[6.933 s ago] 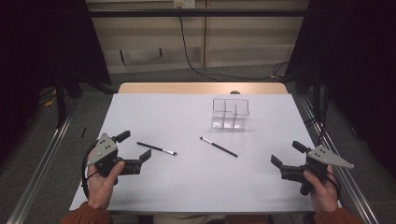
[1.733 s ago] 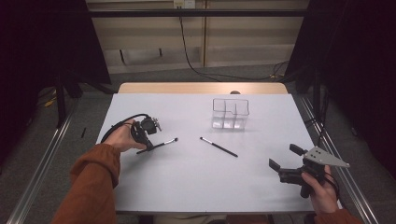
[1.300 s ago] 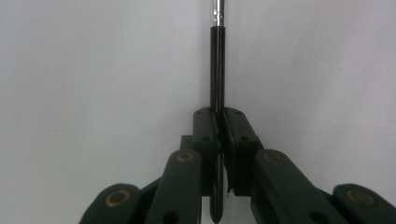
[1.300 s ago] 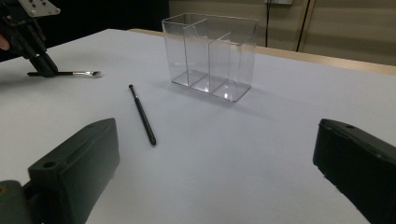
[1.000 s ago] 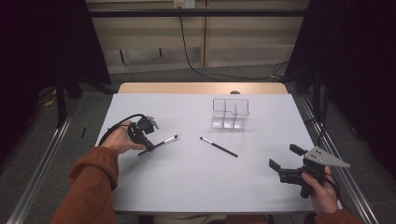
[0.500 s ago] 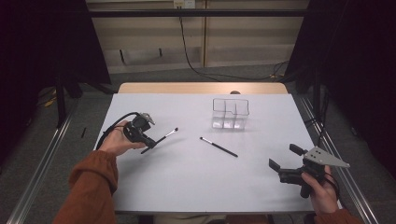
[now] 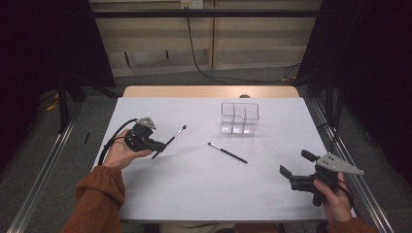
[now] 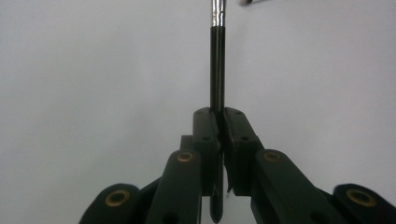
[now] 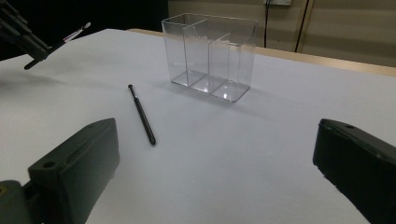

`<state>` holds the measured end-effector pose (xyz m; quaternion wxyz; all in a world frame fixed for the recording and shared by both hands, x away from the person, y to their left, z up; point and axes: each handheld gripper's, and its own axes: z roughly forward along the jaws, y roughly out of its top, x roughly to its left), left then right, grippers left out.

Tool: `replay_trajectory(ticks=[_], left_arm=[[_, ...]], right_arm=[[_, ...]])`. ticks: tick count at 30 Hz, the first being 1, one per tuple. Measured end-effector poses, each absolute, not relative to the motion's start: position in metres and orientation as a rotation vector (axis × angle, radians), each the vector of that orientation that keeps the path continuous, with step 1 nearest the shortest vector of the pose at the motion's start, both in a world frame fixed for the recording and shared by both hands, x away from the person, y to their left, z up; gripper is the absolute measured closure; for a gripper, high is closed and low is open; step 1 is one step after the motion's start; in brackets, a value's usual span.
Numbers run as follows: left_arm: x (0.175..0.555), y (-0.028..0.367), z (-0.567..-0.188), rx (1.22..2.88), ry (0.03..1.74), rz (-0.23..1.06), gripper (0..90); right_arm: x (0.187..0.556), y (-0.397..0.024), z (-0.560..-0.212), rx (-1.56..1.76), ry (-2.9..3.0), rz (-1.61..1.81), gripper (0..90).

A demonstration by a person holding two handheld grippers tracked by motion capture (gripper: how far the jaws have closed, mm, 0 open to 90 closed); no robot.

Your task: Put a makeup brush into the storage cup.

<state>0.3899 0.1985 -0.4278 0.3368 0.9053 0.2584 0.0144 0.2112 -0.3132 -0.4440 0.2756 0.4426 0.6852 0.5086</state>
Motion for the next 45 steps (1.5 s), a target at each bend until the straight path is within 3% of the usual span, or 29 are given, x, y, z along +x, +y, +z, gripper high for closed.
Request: replay_trajectory(ticks=[19,45], left_arm=[[0.378,0.201,-0.430,2.141,0.762,0.128,84.3],[0.352,0.207,-0.424,1.931,0.704,0.229,84.3]], right_arm=[[0.212,-0.312,-0.444,1.186,1.842,1.371,0.2],[0.212,-0.311,-0.443,1.179,1.846,1.395,0.1]])
